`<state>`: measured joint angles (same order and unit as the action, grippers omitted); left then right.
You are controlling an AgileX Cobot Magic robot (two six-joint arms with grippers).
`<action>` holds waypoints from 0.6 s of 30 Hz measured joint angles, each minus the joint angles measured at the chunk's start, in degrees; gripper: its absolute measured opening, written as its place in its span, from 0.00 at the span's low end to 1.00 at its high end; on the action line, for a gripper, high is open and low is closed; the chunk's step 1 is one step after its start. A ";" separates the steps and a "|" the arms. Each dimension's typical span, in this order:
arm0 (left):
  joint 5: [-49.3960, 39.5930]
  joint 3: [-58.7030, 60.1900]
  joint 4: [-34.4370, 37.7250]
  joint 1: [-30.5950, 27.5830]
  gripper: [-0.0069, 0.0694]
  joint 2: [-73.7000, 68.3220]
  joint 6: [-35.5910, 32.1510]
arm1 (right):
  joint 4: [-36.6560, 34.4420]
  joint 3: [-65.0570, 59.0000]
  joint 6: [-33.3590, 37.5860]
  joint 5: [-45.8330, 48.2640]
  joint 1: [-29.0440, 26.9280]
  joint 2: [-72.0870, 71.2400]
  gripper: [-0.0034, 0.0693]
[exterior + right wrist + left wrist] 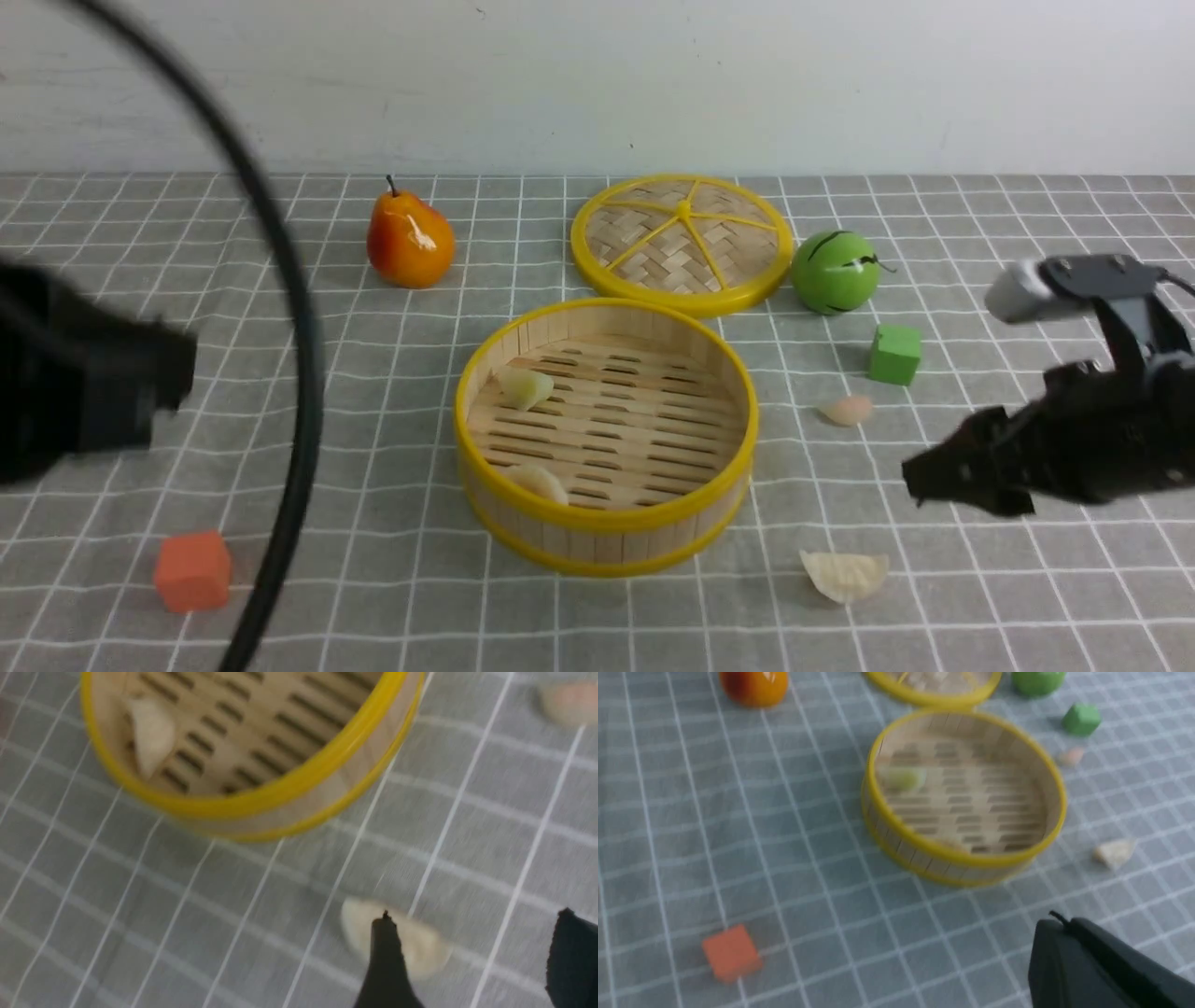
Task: Put the dumplings into the steamer on the table with the grey tablecloth.
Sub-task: 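Reach for and grasp a dumpling lying on the table beside the steamer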
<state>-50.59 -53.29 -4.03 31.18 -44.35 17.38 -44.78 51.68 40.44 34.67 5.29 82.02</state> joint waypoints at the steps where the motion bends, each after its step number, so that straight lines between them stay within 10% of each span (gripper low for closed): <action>1: -0.16 2.37 -0.48 0.00 0.07 1.65 -0.29 | 0.00 1.59 0.00 -0.59 0.00 1.78 0.66; 18: 8.42 27.50 -12.26 0.00 0.07 18.29 -0.54 | 15.53 31.54 -23.57 -3.27 0.00 37.69 0.67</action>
<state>-42.17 -25.79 -16.30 31.18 -26.06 16.84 -29.25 83.23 16.87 31.40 5.29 119.71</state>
